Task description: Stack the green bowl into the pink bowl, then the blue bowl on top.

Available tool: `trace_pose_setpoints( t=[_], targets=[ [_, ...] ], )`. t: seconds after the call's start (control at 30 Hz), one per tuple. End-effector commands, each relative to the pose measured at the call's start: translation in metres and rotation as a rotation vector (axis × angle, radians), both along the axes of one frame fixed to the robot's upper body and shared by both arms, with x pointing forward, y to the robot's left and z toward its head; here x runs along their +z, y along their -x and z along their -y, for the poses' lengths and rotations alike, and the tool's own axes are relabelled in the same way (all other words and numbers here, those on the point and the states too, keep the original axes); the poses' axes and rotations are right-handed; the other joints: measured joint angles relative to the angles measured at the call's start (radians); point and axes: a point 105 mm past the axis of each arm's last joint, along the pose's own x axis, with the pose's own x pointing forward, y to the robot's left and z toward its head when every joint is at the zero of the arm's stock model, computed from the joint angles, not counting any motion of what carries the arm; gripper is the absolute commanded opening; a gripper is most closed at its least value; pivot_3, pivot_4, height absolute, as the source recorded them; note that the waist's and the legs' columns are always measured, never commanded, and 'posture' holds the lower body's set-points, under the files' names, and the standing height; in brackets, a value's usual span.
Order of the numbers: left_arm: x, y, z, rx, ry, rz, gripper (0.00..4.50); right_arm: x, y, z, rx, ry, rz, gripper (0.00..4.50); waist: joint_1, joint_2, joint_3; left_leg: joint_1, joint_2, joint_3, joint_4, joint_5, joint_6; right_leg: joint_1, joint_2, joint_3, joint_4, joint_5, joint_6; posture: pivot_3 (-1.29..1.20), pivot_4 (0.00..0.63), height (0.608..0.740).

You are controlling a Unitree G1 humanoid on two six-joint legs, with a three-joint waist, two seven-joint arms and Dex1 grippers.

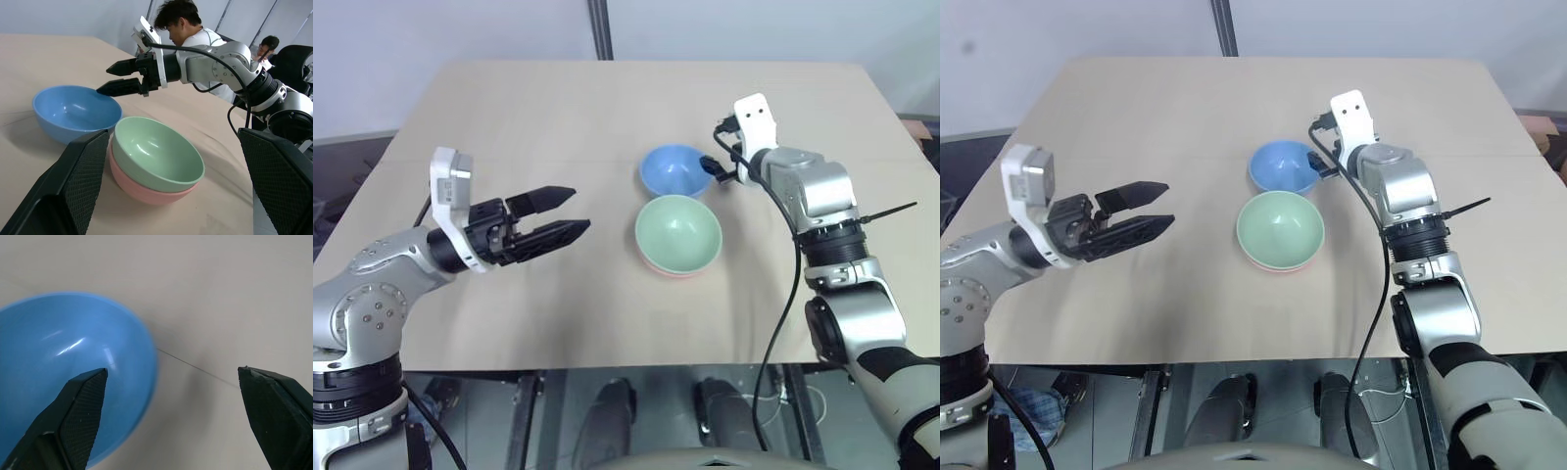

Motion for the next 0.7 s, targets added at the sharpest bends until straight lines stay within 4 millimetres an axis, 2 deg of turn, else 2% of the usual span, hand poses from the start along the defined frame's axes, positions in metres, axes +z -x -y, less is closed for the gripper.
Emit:
trace_pose_setpoints(
  t=[0.03,0.23,0.5,0.6,0.7],
  targets=[
    [0.010,0.002,0.003,-0.021,-0.013,0.054,4.44,0.012,0.003,0.001,-0.039,-0.106,-0.027,4.50,0.000,0.000,0.000,0.000,0.000,0.000,0.000,0.000,0.000,0.000,0.000,0.000,0.000,0.000,0.000,0.00,0.150,0.740],
    [0.011,0.000,0.005,-0.035,-0.006,0.054,4.44,-0.013,0.019,-0.012,-0.047,-0.250,-0.207,4.50,-0.001,0.000,0.000,0.000,0.000,0.000,0.000,0.000,0.000,-0.001,0.000,0.000,0.002,0.000,0.000,0.00,0.150,0.740],
    [0.011,-0.001,0.005,-0.044,-0.011,0.053,4.44,-0.026,0.031,-0.025,-0.035,-0.279,-0.269,4.50,-0.002,0.000,0.000,0.000,0.000,0.001,0.000,0.000,0.000,-0.001,0.000,0.001,0.004,0.000,0.000,0.00,0.150,0.740],
    [0.010,-0.001,0.005,-0.045,-0.014,0.054,4.50,-0.028,0.032,-0.027,-0.031,-0.276,-0.267,3.61,-0.004,0.000,0.000,0.001,0.000,0.001,0.000,0.000,0.000,-0.001,0.000,0.001,0.004,0.000,0.000,0.00,0.150,0.740],
    [0.010,-0.001,0.005,-0.044,-0.013,0.055,4.50,-0.026,0.032,-0.028,-0.029,-0.276,-0.260,2.11,-0.006,0.000,0.000,0.001,0.000,0.001,0.000,0.000,0.000,-0.001,0.000,0.001,0.004,0.000,0.000,0.00,0.150,0.740]
  ],
)
